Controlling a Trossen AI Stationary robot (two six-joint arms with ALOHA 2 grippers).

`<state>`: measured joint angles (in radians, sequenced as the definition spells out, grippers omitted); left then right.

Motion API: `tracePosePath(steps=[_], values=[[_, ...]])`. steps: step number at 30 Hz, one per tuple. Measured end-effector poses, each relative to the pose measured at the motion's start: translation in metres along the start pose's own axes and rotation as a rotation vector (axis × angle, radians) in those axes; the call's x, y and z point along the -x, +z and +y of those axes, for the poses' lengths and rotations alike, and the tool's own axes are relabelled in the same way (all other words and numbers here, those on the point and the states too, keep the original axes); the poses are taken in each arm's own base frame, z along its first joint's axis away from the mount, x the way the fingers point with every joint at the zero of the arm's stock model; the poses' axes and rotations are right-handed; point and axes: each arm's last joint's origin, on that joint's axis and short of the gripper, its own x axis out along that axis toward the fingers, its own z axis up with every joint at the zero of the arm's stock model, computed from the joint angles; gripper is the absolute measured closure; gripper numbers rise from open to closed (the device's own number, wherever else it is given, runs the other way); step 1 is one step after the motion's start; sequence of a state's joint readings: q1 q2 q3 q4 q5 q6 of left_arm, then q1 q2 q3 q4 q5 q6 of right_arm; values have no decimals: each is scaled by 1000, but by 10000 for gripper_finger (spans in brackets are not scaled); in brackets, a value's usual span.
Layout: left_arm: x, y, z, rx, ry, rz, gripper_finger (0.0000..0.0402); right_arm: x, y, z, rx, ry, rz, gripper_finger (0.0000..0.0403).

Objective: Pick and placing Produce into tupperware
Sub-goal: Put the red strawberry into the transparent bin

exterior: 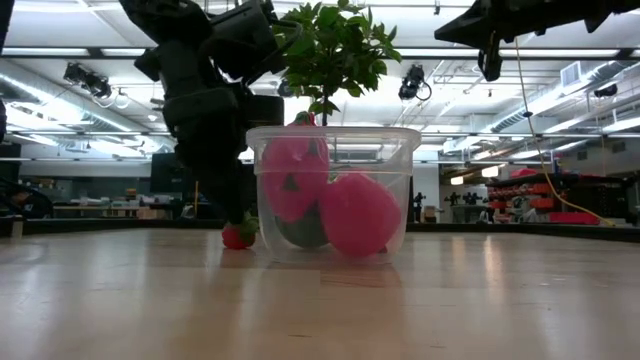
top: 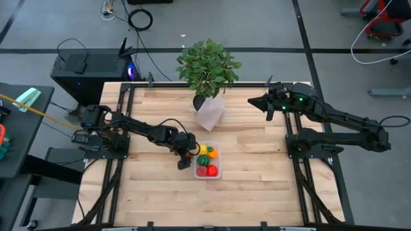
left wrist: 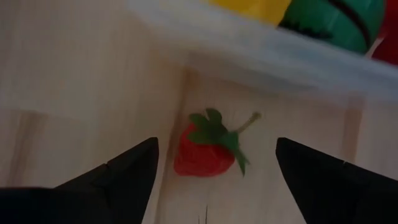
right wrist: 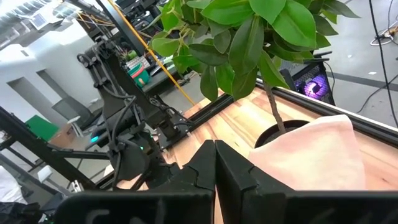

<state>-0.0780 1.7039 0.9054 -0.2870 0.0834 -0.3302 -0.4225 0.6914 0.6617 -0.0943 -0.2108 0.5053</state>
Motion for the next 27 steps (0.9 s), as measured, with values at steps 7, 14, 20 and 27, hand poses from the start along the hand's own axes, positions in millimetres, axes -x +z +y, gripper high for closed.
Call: tracePosePath(steps=[7, 14, 20, 27], values=[[0, 1, 0, -1, -2, -6, 75, 0, 0, 0, 1, -2, 3, 396], [0, 0, -2, -6, -5, -3, 96, 0, 0, 0, 2, -2, 3, 395], [0, 0, -2, -7, -5, -3, 127, 0, 0, 0, 6, -2, 3, 396], [0, 0, -2, -9, -5, -3, 174, 0, 0, 0, 8, -2, 3, 396]])
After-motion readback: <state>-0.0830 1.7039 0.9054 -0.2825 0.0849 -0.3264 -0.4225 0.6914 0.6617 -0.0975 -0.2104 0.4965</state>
